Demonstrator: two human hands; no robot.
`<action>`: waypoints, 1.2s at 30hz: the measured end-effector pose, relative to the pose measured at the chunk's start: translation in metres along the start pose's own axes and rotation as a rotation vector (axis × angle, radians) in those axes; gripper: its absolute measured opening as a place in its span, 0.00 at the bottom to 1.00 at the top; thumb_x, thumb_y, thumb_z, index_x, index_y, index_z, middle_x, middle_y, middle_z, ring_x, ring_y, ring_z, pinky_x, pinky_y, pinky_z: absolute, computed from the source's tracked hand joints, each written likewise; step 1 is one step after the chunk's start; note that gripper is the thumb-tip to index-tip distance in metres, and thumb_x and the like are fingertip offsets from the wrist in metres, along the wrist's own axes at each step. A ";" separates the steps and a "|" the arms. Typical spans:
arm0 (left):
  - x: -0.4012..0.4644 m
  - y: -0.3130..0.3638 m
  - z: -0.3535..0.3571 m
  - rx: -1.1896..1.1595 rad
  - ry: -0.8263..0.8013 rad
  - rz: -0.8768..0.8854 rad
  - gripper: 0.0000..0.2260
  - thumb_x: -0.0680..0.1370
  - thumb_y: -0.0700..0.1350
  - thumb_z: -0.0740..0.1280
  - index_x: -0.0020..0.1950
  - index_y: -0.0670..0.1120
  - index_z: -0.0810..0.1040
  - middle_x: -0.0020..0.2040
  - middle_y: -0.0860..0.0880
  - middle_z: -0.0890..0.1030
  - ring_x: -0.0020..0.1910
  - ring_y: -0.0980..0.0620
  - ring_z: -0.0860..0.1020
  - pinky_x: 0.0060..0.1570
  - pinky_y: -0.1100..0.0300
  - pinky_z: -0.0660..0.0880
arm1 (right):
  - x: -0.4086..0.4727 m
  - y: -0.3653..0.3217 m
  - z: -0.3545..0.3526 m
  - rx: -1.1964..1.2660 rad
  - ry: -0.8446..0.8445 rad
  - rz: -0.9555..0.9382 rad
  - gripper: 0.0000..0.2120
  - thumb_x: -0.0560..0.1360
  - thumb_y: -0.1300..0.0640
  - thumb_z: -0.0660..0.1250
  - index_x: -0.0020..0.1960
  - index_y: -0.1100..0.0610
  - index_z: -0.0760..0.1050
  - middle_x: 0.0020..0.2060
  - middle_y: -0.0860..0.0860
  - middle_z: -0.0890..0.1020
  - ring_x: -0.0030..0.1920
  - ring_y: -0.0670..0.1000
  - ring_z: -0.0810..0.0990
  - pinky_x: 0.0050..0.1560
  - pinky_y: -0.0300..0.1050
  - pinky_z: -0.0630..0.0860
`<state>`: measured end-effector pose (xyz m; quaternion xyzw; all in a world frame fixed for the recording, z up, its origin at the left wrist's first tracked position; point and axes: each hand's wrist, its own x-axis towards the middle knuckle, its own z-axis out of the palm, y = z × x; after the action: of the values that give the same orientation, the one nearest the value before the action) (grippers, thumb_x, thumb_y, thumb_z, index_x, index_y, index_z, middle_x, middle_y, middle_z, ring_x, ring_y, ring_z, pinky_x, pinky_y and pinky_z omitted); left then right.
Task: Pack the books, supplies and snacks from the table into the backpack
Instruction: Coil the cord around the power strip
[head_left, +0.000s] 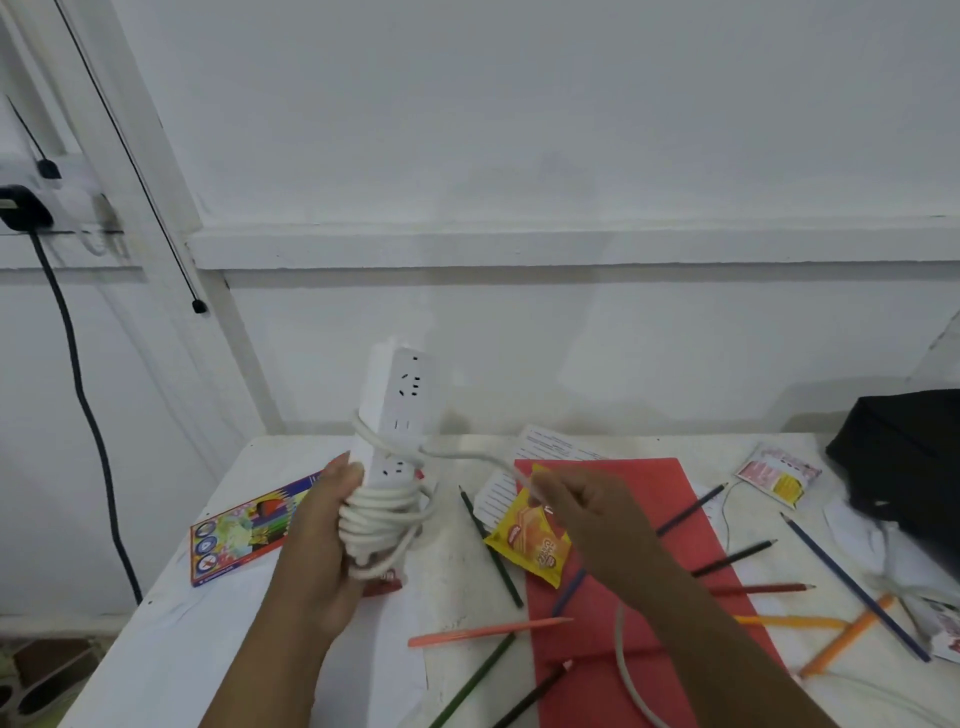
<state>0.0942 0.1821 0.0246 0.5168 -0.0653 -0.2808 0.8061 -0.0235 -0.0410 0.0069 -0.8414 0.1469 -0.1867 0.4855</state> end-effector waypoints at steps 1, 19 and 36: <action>0.003 0.000 0.001 0.083 0.074 0.056 0.12 0.72 0.52 0.68 0.50 0.47 0.82 0.51 0.38 0.82 0.43 0.44 0.81 0.44 0.52 0.77 | -0.004 -0.001 0.002 -0.029 -0.035 -0.039 0.17 0.78 0.41 0.63 0.39 0.52 0.80 0.28 0.50 0.74 0.29 0.42 0.70 0.34 0.42 0.68; -0.012 -0.008 0.003 0.943 -0.324 0.126 0.17 0.65 0.58 0.71 0.54 0.59 0.83 0.51 0.55 0.84 0.51 0.51 0.82 0.50 0.57 0.80 | 0.004 -0.036 -0.010 -0.068 0.114 -0.372 0.05 0.68 0.52 0.77 0.43 0.45 0.84 0.43 0.43 0.79 0.49 0.48 0.79 0.52 0.46 0.74; -0.015 -0.020 0.025 0.589 -0.114 0.121 0.20 0.68 0.64 0.72 0.57 0.58 0.81 0.52 0.52 0.84 0.50 0.52 0.84 0.46 0.59 0.80 | -0.021 -0.028 0.024 0.575 -0.177 0.059 0.20 0.75 0.55 0.71 0.65 0.58 0.74 0.58 0.52 0.84 0.61 0.51 0.81 0.60 0.48 0.79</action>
<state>0.0640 0.1640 0.0208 0.7071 -0.2196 -0.2298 0.6317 -0.0293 0.0003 0.0169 -0.6777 0.0697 -0.1324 0.7200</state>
